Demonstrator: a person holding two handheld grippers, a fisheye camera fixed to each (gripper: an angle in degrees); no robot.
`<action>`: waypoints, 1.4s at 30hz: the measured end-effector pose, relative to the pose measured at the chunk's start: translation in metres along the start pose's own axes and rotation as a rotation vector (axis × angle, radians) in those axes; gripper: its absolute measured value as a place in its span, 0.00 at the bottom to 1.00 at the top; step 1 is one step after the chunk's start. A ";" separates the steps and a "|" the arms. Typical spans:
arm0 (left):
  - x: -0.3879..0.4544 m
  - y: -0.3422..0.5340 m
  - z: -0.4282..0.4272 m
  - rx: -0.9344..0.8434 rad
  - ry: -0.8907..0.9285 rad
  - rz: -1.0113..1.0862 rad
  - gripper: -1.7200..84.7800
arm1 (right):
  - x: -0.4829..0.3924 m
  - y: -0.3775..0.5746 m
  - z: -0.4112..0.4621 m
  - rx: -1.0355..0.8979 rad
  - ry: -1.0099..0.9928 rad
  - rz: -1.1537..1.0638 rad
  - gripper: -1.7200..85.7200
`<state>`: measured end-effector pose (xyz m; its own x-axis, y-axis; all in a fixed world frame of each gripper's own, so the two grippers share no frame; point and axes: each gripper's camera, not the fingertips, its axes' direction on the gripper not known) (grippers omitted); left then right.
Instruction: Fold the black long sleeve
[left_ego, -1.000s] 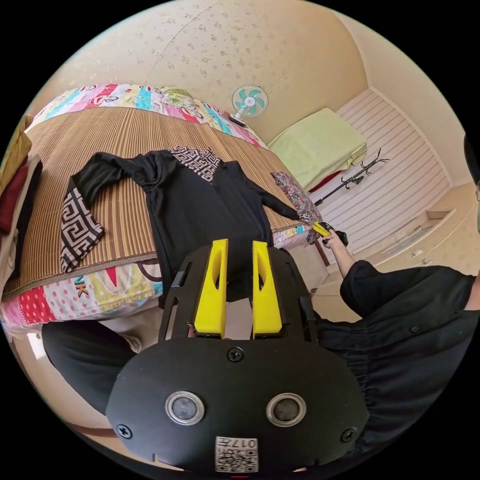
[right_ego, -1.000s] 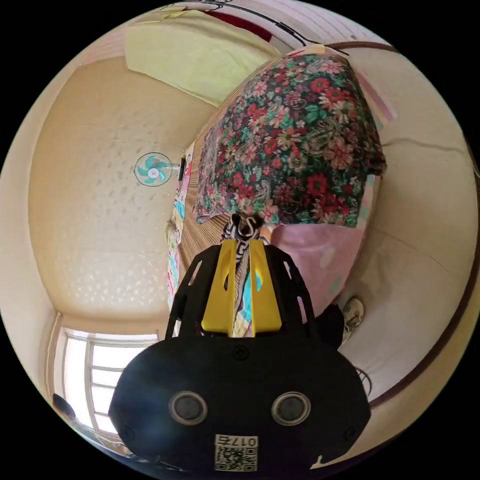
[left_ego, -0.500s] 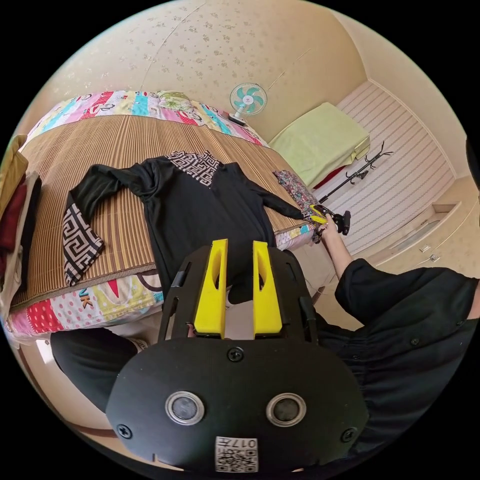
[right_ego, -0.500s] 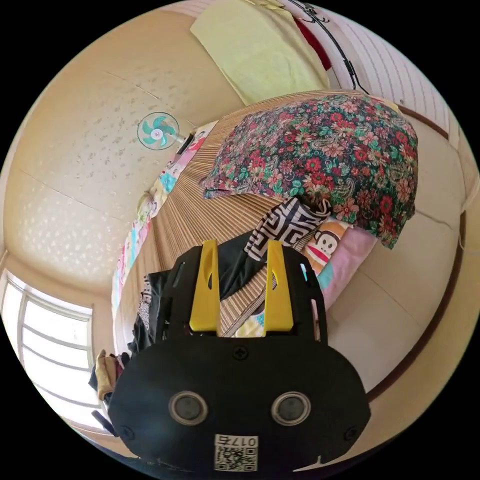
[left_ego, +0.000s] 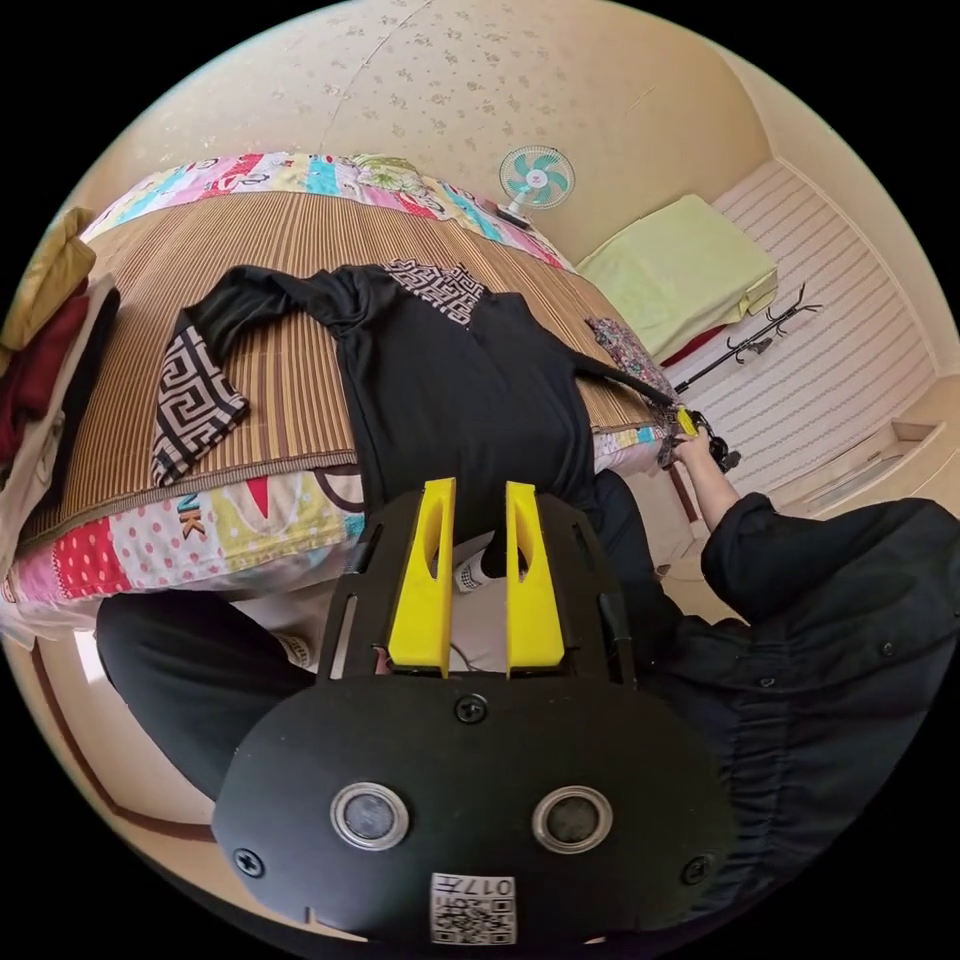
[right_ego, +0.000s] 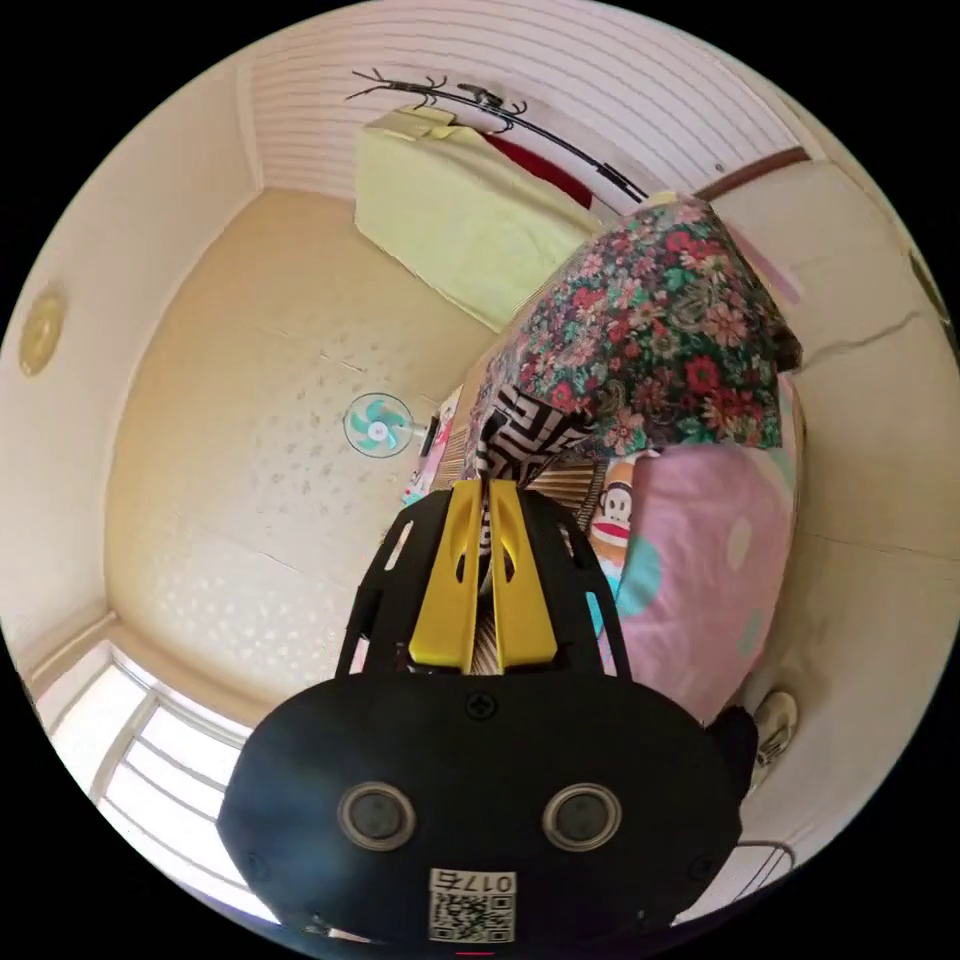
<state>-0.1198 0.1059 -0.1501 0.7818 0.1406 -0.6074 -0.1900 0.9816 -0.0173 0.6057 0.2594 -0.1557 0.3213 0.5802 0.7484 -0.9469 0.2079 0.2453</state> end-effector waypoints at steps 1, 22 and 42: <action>-0.003 0.002 0.002 -0.003 0.018 -0.003 0.12 | 0.042 0.005 -0.009 -0.008 -0.038 0.155 0.04; -0.030 -0.001 -0.040 0.094 -0.357 -0.095 0.15 | -0.227 0.475 0.255 -1.082 -0.153 -0.749 0.04; -0.135 -0.008 -0.165 0.425 0.286 -0.188 0.02 | -0.265 0.570 0.062 -1.251 -0.302 -1.433 0.16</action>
<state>-0.3216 0.0580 -0.1985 0.5753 -0.0250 -0.8176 0.2410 0.9604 0.1402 -0.0198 0.1749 -0.1757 0.5914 -0.6167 0.5196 0.5718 0.7750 0.2691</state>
